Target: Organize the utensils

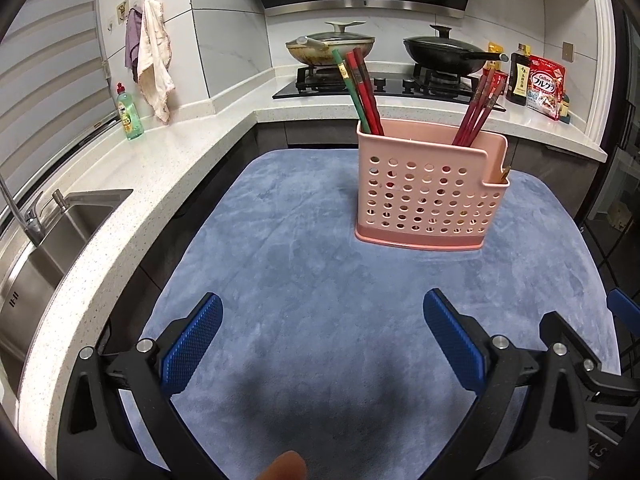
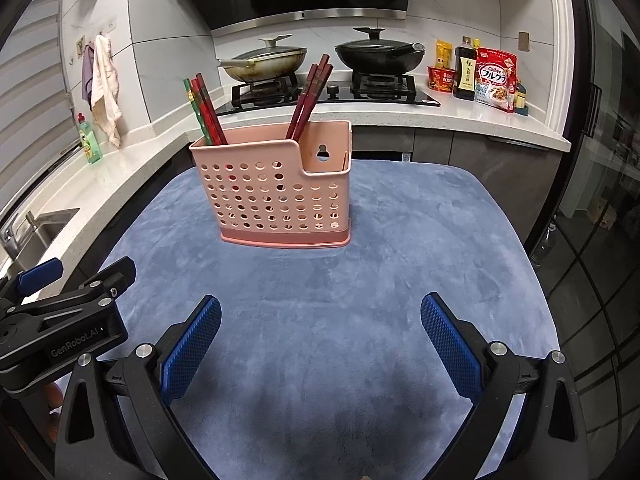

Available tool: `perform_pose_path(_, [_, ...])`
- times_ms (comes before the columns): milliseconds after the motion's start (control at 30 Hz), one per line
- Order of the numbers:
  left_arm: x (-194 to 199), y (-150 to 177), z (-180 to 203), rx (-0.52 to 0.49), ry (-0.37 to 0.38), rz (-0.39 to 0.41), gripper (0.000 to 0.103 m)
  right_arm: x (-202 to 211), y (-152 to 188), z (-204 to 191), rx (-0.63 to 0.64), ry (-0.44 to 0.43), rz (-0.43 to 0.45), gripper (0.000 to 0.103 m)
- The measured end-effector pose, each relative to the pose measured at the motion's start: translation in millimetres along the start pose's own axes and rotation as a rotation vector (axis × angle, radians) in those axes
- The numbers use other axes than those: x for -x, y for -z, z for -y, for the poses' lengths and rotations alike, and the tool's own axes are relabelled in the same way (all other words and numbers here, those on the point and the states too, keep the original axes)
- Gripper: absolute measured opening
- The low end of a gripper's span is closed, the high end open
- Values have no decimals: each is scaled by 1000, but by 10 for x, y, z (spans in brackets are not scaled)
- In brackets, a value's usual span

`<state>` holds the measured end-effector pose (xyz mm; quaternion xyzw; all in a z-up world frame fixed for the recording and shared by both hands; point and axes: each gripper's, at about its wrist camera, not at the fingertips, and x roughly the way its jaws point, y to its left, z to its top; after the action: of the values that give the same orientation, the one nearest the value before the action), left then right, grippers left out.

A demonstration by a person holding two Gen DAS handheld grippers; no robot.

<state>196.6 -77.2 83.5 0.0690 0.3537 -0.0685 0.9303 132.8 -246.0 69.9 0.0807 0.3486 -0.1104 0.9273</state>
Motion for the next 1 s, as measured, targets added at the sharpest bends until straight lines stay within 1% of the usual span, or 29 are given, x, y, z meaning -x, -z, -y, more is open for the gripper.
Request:
perform_pose_path(167, [15,-22,-2,0,-9,14,96,-11,2,-25,6,1,-1,96])
perform_pose_path(567, [13,-32,-18,0,-4,25,96,-13,-5,-50,15,11,7,96])
perform_pose_path(800, [-10,-33,-39,3,12,11,96,-26,1,-66,23,13,1,96])
perform_pose_path(1000, [-52,-29,-64,11,4,-2,96,-46,6,-71,24,6,-5,96])
